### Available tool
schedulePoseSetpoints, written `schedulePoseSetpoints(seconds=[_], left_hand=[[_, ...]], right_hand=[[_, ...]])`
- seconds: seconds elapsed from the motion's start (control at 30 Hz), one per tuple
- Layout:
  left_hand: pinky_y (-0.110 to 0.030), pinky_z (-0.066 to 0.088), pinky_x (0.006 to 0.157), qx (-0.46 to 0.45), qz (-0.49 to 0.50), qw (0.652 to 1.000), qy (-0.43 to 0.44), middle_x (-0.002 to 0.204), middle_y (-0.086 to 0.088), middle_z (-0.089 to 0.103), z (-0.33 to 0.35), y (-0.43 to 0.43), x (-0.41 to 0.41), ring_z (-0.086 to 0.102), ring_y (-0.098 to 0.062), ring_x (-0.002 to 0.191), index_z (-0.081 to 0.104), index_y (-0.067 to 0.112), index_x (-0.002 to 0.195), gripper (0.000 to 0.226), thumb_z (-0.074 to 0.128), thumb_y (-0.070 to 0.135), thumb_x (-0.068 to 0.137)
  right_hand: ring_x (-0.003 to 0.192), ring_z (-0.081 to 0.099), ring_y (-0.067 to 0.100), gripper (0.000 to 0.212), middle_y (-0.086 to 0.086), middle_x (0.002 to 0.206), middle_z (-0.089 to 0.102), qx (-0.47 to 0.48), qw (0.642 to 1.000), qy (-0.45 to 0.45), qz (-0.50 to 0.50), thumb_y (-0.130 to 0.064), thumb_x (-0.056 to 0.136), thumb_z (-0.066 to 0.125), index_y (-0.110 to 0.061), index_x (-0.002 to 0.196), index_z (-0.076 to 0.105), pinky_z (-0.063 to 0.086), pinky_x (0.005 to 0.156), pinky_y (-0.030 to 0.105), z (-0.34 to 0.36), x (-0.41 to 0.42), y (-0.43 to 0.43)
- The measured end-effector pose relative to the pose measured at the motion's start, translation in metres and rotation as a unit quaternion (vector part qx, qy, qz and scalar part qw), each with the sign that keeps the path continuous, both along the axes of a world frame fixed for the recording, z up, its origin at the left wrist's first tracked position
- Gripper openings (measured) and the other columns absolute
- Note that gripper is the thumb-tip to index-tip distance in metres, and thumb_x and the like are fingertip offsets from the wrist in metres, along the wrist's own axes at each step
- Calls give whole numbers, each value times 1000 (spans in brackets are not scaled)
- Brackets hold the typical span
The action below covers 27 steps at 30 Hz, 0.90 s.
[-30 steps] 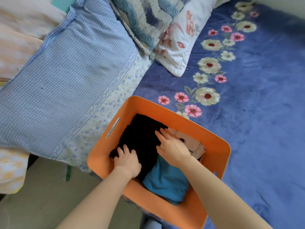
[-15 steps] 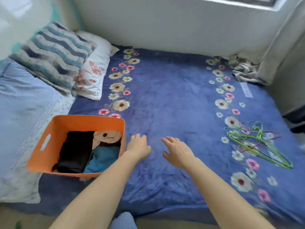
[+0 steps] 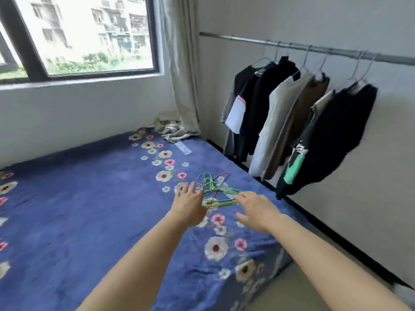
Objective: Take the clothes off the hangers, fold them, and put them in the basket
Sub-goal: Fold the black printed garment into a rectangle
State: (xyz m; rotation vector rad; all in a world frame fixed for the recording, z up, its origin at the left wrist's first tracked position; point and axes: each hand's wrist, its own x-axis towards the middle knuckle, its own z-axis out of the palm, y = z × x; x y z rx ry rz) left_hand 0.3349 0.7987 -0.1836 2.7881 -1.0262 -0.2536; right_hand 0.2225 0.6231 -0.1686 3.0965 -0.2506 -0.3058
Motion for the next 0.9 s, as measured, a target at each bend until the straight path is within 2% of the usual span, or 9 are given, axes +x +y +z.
schedulePoseSetpoints(seconds=[0.17,0.37,0.47,0.57,0.73,0.9], left_hand=[[-47,14,119,-11,-81,996,-39,163,-11,2,31,-118,19,0,-29,150,29,14,148,55,46,30,98],[-45,17,119,-88,-147,982,-75,163,-11,6,63,-266,52,3,-28,150,33,13,146,51,43,26,99],[-41,22,117,-131,-161,976,-61,158,-11,18,85,-339,72,12,-28,148,40,12,141,46,45,23,97],[-37,32,108,-171,-171,969,-51,144,-8,36,104,-399,85,27,-28,139,45,11,135,41,45,21,95],[-36,39,106,-217,-192,957,-25,151,-1,35,120,-483,95,26,-22,141,44,17,139,43,43,23,96],[-34,43,98,-237,-184,954,-24,139,4,47,126,-548,105,34,-18,131,50,21,134,38,43,23,97]], right_hand=[[141,29,22,60,4,152,34,-36,995,-38,-86,-41,97,45,-18,150,29,29,112,37,38,-7,-108],[144,24,20,59,3,156,30,-76,979,-102,-159,-36,96,46,-19,150,29,26,113,40,88,14,-235],[145,23,20,59,2,156,29,-84,967,-131,-202,-36,97,46,-20,151,28,25,113,42,113,31,-297],[144,24,21,57,2,156,29,-89,957,-151,-232,-35,98,46,-20,151,29,25,113,43,132,42,-349],[142,27,23,58,2,155,31,-82,944,-165,-273,-33,97,46,-20,151,29,28,112,44,153,57,-442],[141,29,25,58,4,154,34,-52,931,-203,-300,-30,96,48,-20,151,31,27,112,47,172,79,-527]])
